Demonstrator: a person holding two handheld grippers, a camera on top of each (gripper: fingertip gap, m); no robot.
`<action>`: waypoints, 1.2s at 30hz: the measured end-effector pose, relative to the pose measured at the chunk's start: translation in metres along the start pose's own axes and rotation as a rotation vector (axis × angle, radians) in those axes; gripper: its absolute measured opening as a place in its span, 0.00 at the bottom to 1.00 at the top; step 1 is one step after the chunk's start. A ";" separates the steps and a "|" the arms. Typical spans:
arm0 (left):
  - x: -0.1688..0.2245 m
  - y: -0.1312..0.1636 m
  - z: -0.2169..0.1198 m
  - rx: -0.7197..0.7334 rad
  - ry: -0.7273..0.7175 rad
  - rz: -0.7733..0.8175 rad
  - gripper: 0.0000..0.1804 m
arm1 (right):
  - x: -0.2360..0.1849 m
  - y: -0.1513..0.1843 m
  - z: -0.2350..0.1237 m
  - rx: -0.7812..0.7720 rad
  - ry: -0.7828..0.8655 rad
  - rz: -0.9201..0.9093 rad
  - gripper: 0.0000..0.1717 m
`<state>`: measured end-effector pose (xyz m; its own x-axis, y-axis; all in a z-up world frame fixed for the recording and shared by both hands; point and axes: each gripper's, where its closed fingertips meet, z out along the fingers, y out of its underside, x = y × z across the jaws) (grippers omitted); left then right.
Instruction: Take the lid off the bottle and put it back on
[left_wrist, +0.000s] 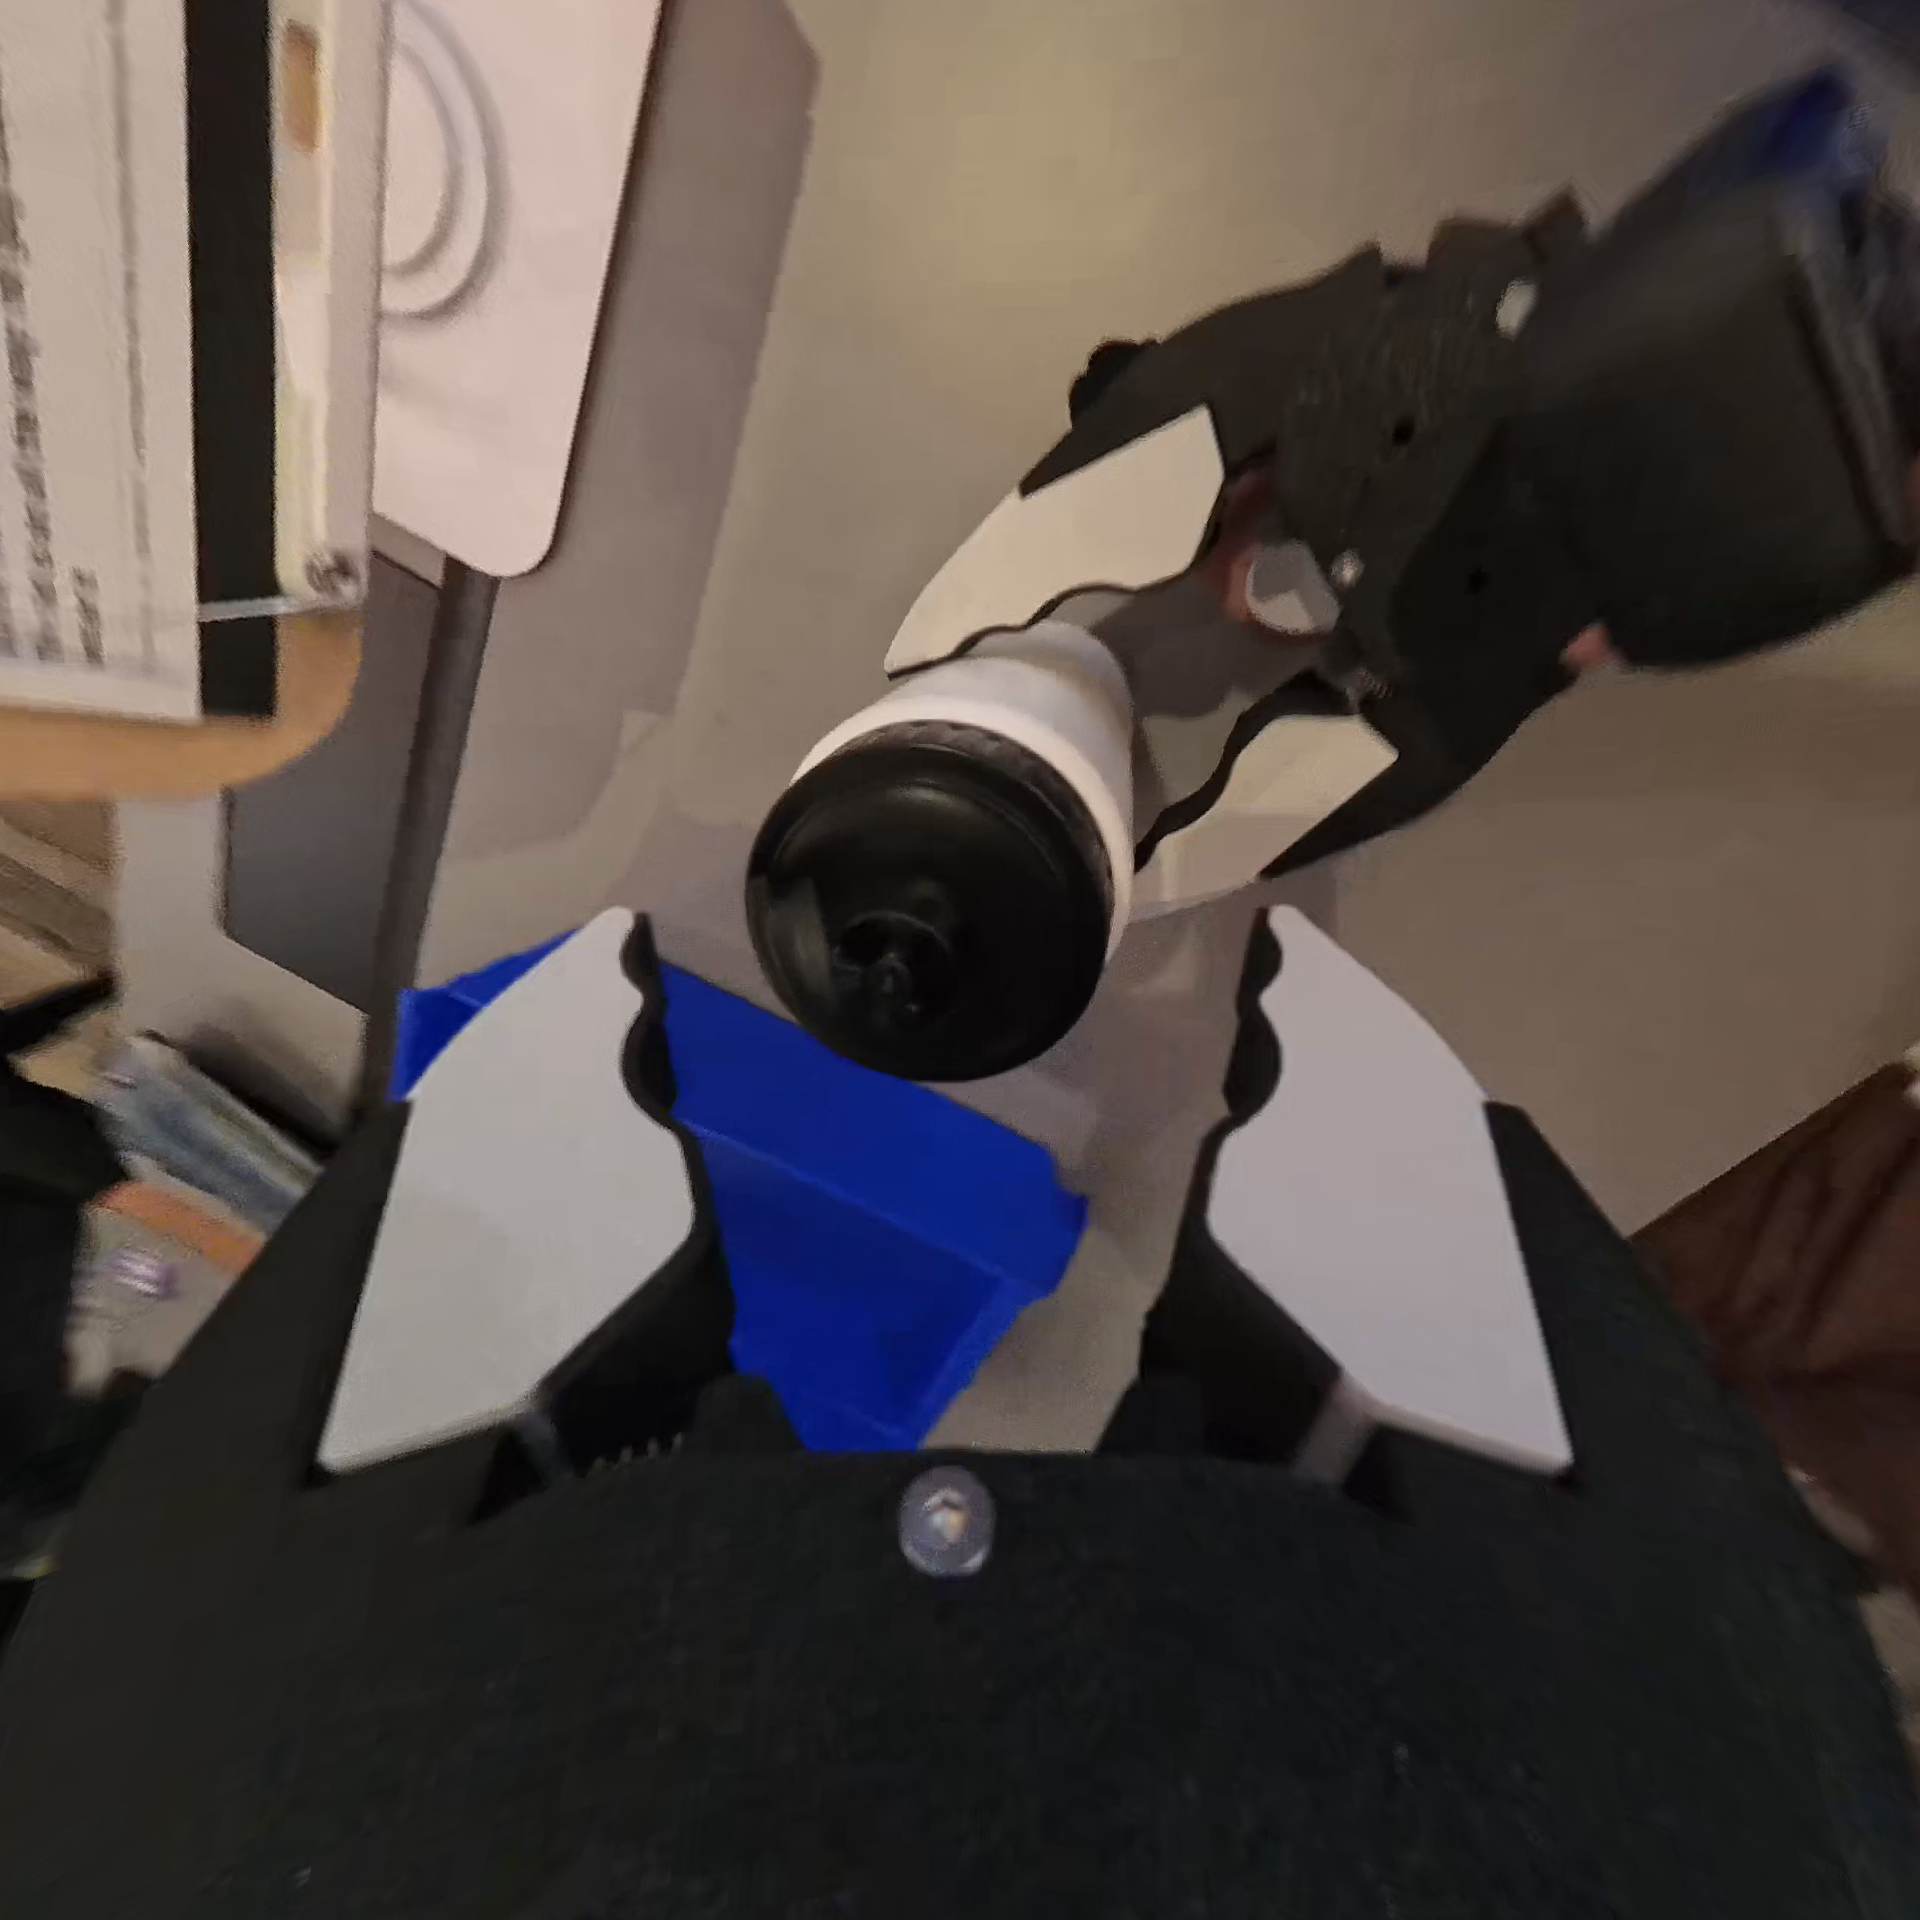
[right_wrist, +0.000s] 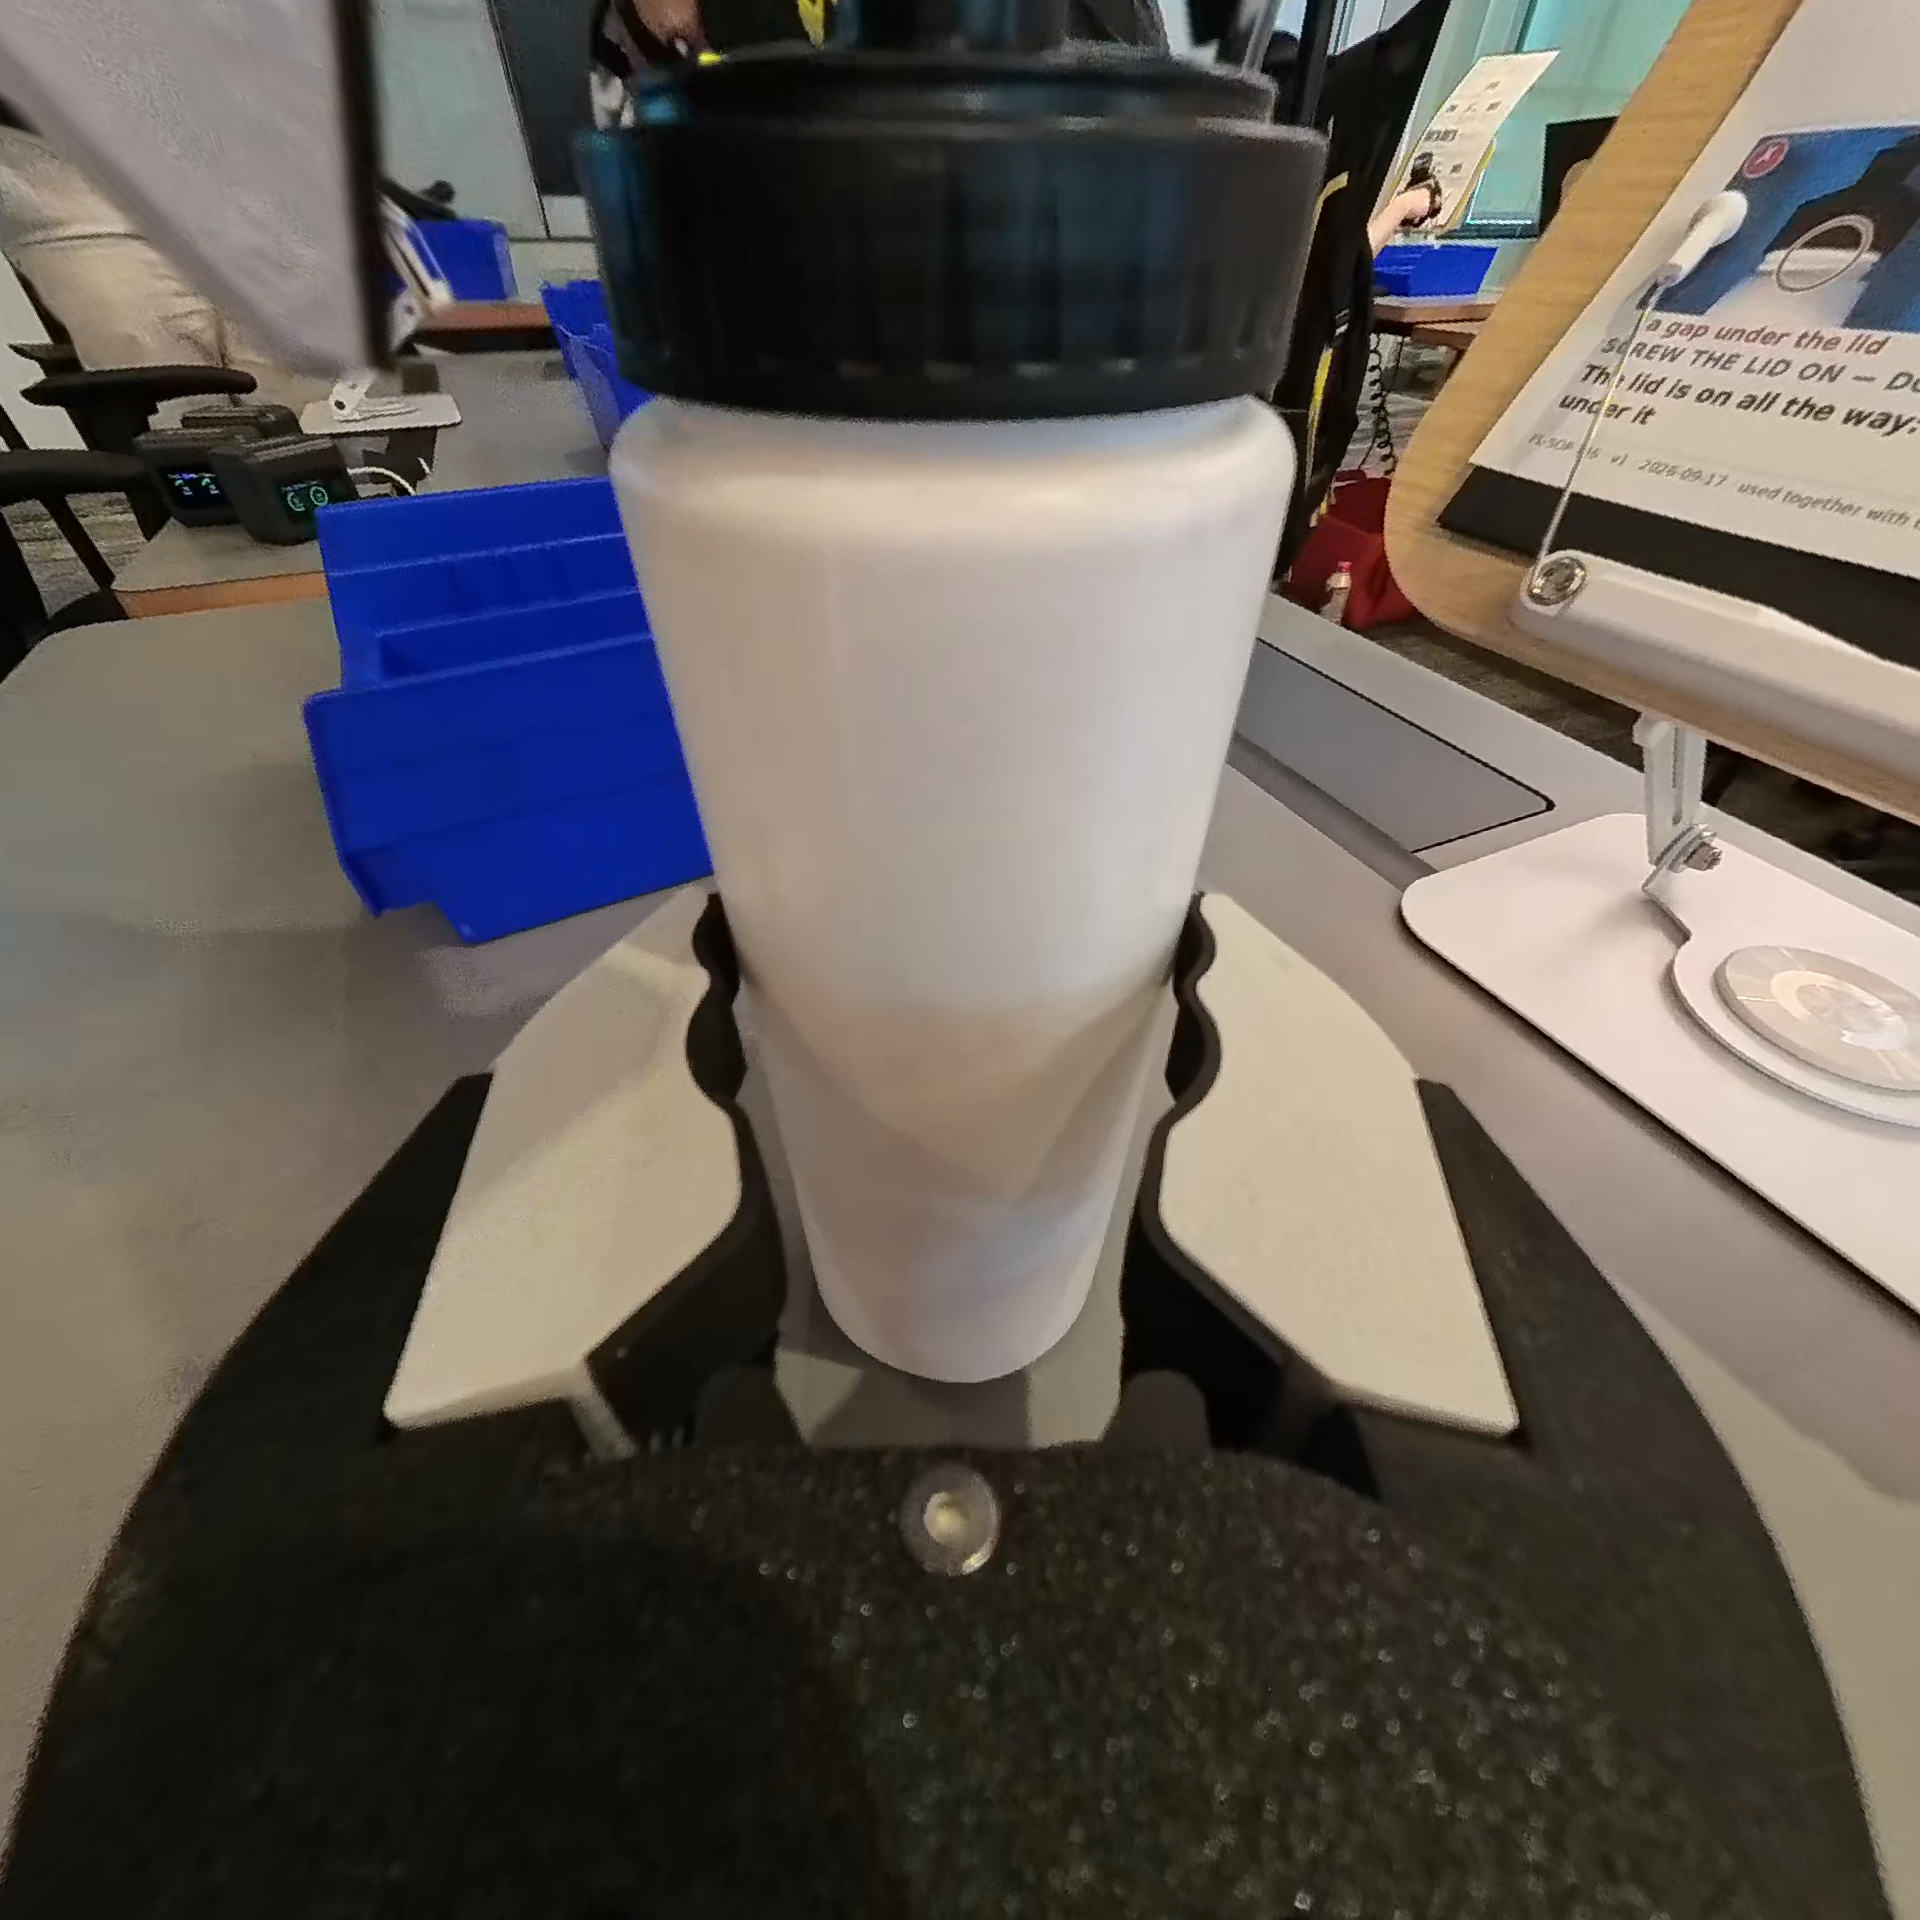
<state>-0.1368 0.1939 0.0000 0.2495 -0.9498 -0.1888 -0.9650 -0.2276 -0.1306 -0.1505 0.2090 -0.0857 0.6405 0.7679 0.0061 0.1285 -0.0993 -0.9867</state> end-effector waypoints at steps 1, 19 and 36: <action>0.003 -0.001 -0.001 0.019 0.015 -0.083 0.58 | 0.000 0.000 0.000 0.001 0.004 -0.002 0.47; -0.008 -0.006 0.001 0.080 0.171 -0.281 0.34 | -0.003 0.001 0.002 -0.014 0.005 -0.012 0.47; -0.018 -0.024 -0.014 0.075 -0.034 -0.072 0.61 | -0.002 0.002 0.002 -0.018 0.006 0.005 0.47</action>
<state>-0.1196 0.2134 0.0204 0.3217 -0.9234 -0.2094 -0.9361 -0.2770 -0.2168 -0.1532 0.2088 -0.0885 0.6460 0.7633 0.0021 0.1391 -0.1149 -0.9836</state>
